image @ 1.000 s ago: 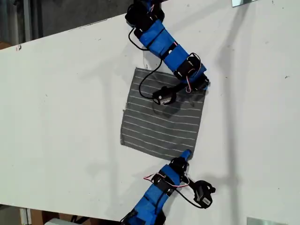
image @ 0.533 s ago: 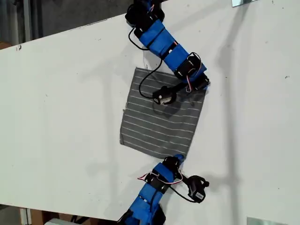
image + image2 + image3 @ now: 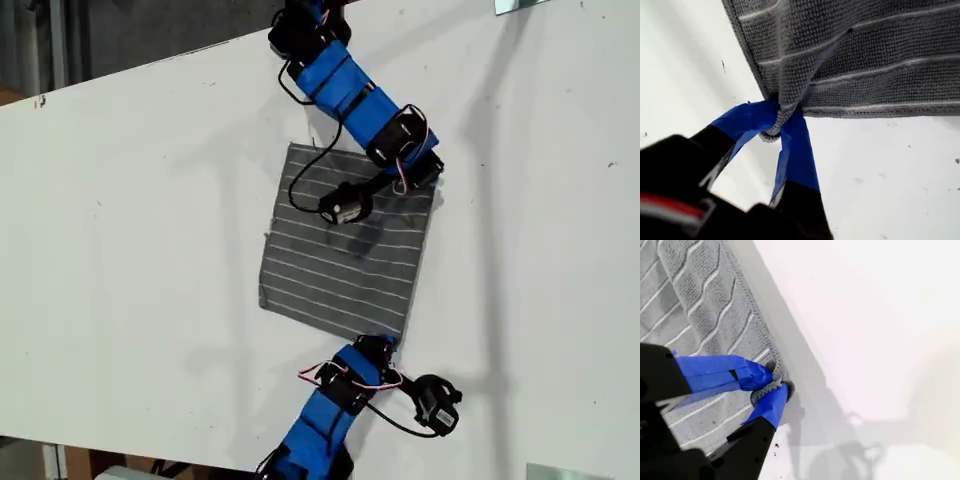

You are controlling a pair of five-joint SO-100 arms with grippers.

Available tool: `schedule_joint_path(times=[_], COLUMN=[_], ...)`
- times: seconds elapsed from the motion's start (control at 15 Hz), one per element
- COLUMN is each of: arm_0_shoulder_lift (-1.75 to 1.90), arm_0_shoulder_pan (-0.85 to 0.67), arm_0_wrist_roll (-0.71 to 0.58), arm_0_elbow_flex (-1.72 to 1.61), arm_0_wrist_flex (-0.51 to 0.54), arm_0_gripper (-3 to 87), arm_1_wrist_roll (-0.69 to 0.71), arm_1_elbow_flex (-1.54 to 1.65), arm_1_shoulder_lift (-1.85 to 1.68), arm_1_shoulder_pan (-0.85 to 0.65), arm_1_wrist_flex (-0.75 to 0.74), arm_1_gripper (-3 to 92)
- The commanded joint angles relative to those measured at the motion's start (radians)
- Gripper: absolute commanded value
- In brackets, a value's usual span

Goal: Grasp corners of a square towel and fold twice.

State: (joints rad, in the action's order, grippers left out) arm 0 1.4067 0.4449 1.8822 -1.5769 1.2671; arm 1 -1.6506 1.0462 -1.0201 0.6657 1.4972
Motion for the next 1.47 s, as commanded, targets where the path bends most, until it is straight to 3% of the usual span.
schedule_joint_path(times=[0.0,0.2,0.33,0.67,0.87,1.4], arm_0_shoulder_lift=[-0.06,-0.183,-0.158,0.005,0.092,0.146], arm_0_shoulder_pan=[0.015,0.029,-0.02,-0.229,-0.357,-0.667], arm_0_wrist_roll=[-0.041,-0.055,-0.104,-0.368,-0.492,-0.66], arm_0_elbow_flex=[0.27,0.601,0.588,0.557,0.512,0.304], arm_0_wrist_flex=[0.153,0.382,0.41,0.416,0.419,0.382], arm_0_gripper=[-0.1,-0.1,-0.1,-0.1,-0.1,-0.1], arm_1_wrist_roll=[0.025,0.048,0.063,0.087,0.091,-0.003], arm_1_elbow_flex=[-0.106,-0.169,-0.166,-0.066,0.089,0.577], arm_1_shoulder_lift=[-0.084,-0.095,-0.097,-0.321,-0.456,-0.767], arm_1_shoulder_pan=[-0.003,0.002,-0.035,-0.183,-0.267,-0.43], arm_1_wrist_flex=[0.04,0.057,0.114,0.267,0.268,0.224], arm_1_gripper=[-0.1,-0.1,-0.1,-0.1,-0.1,-0.1])
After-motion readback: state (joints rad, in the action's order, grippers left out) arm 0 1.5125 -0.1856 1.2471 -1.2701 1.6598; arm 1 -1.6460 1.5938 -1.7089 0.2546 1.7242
